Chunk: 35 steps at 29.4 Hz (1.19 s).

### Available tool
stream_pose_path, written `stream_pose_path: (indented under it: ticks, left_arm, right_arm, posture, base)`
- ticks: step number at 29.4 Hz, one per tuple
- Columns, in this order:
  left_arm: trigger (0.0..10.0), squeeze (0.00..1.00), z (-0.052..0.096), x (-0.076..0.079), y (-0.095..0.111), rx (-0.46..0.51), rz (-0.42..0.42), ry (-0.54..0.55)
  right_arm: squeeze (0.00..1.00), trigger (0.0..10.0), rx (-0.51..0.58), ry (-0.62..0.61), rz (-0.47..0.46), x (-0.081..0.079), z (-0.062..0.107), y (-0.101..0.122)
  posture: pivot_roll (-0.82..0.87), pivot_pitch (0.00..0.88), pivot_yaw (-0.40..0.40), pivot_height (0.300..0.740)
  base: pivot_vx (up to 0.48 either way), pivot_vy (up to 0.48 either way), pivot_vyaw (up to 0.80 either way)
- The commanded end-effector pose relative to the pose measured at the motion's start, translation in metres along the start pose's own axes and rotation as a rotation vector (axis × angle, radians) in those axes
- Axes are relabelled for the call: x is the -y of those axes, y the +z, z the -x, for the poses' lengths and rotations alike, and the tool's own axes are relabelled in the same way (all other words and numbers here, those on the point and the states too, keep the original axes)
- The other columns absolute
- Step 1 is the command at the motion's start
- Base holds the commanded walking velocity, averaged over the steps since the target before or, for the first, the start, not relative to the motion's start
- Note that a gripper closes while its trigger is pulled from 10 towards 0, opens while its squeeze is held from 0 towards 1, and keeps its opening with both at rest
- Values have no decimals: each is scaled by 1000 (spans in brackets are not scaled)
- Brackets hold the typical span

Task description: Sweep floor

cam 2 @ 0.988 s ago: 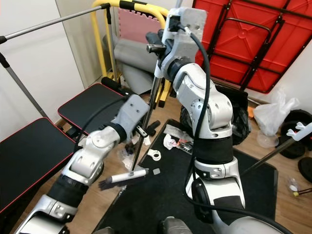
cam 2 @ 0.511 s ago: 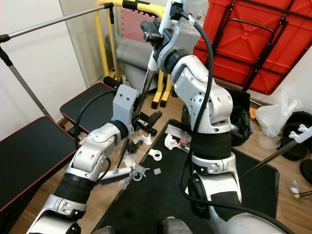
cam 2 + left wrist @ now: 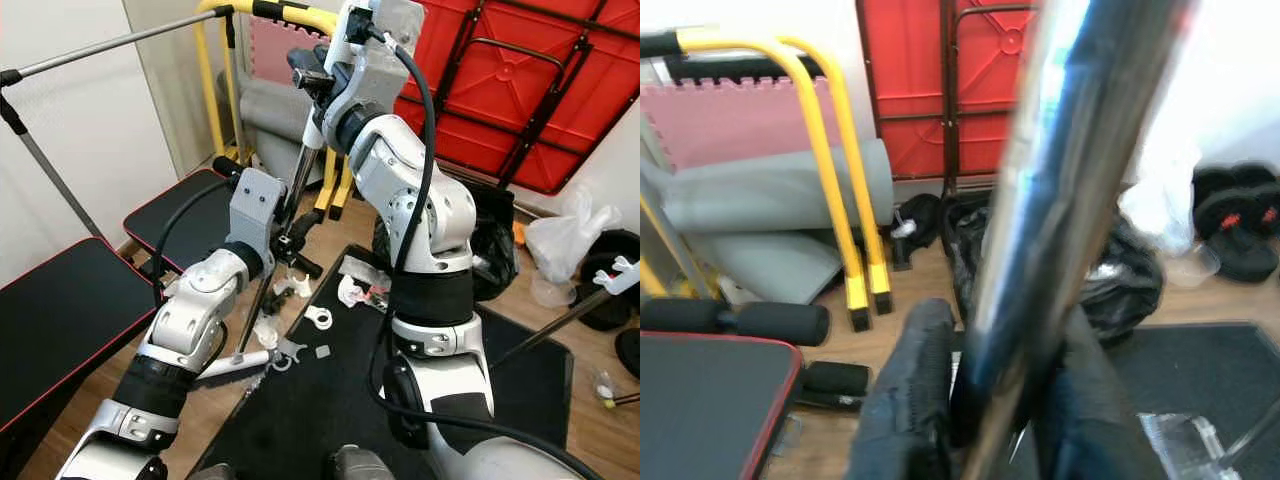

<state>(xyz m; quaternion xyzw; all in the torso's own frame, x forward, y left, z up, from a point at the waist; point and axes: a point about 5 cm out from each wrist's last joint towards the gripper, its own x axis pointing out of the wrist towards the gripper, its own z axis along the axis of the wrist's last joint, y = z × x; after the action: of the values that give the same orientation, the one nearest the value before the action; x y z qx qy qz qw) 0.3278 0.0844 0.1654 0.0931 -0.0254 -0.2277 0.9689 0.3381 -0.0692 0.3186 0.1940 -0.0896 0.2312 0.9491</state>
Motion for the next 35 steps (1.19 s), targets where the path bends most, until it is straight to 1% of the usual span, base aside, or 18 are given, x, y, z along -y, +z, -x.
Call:
stream_pose_path:
  ticks: [1, 7, 14, 16, 17, 20, 22, 24, 25, 27, 28, 29, 30, 31, 32, 33, 34, 35]
  left_arm:
    - [0, 0, 0, 4, 9, 58, 22, -21]
    - [0, 0, 0, 3, 11, 83, 23, -27]
    - [0, 0, 2, 4, 14, 117, 16, -34]
    - [0, 0, 2, 3, 15, 123, 14, -37]
    - [0, 0, 3, 3, 16, 130, 9, -39]
    - [0, 0, 3, 2, 17, 135, -2, -56]
    - [0, 0, 3, 2, 17, 135, -2, -56]
    - [0, 0, 6, 8, 16, 136, -25, -153]
    - [0, 0, 6, 8, 16, 136, -25, -153]
    - [0, 0, 12, 16, 16, 141, -56, -284]
    - [0, 0, 12, 16, 16, 141, -56, -284]
    - [0, 0, 16, 18, 17, 152, -75, -342]
    - [0, 0, 16, 18, 17, 152, -75, -342]
    - [0, 0, 20, 19, 18, 164, -89, -392]
    - [0, 0, 24, 18, 20, 176, -101, -447]
    - [0, 0, 24, 18, 20, 176, -101, -447]
    - [0, 0, 28, 17, 21, 183, -108, -502]
    - [0, 0, 32, 16, 22, 185, -116, -550]
  right_arm:
    - [0, 10000, 45, -4, -14, 2, 1, 11]
    - [0, 10000, 39, -12, -3, 6, 2, 12]
    - [0, 10000, 40, -45, 43, 20, 6, 17]
    - [0, 10000, 58, -6, 57, 21, 8, 20]
    - [1000, 10000, 60, 40, 72, 21, 11, 23]
    - [1000, 10000, 45, 118, 121, 22, 18, 28]
    - [1000, 10000, 45, 118, 121, 22, 18, 28]
    - [1000, 10000, 25, 199, 204, 28, 27, 38]
    - [1000, 10000, 25, 199, 204, 28, 27, 38]
    - [1000, 10000, -16, 308, 281, 38, 40, 49]
    - [1000, 10000, -16, 308, 281, 38, 40, 49]
    - [1000, 10000, -31, 388, 289, 42, 49, 54]
    - [1000, 10000, -31, 388, 289, 42, 49, 54]
    - [835, 10000, -39, 474, 299, 47, 61, 59]
    - [51, 10000, -39, 558, 304, 51, 74, 65]
    - [51, 10000, -39, 558, 304, 51, 74, 65]
    - [0, 10000, -50, 634, 297, 56, 86, 70]
    - [0, 10000, -68, 685, 297, 60, 96, 73]
  posture:
    - [-159, 35, -155, 740]
    - [-158, 35, -155, 740]
    - [-156, 34, -158, 740]
    - [-155, 34, -159, 740]
    - [-154, 33, -160, 740]
    - [-153, 33, -161, 740]
    - [-153, 33, -161, 740]
    - [-155, 32, -161, 740]
    - [-155, 32, -161, 740]
    - [-155, 33, -161, 740]
    - [-155, 33, -161, 740]
    - [-155, 32, -162, 740]
    - [-155, 32, -162, 740]
    - [-152, 32, -164, 740]
    - [-144, 33, -166, 740]
    - [-144, 33, -166, 740]
    - [-144, 33, -166, 740]
    - [-143, 35, -165, 740]
  base:
    - [0, 0, 0]
    - [0, 0, 0]
    - [0, 0, 0]
    - [0, 0, 0]
    - [0, 0, 0]
    - [0, 0, 0]
    - [0, 0, 0]
    - [0, 0, 0]
    - [0, 0, 0]
    - [0, 0, 0]
    - [0, 0, 0]
    - [0, 0, 0]
    - [0, 0, 0]
    - [0, 0, 0]
    - [0, 0, 0]
    - [0, 0, 0]
    - [0, 0, 0]
    - [0, 0, 0]
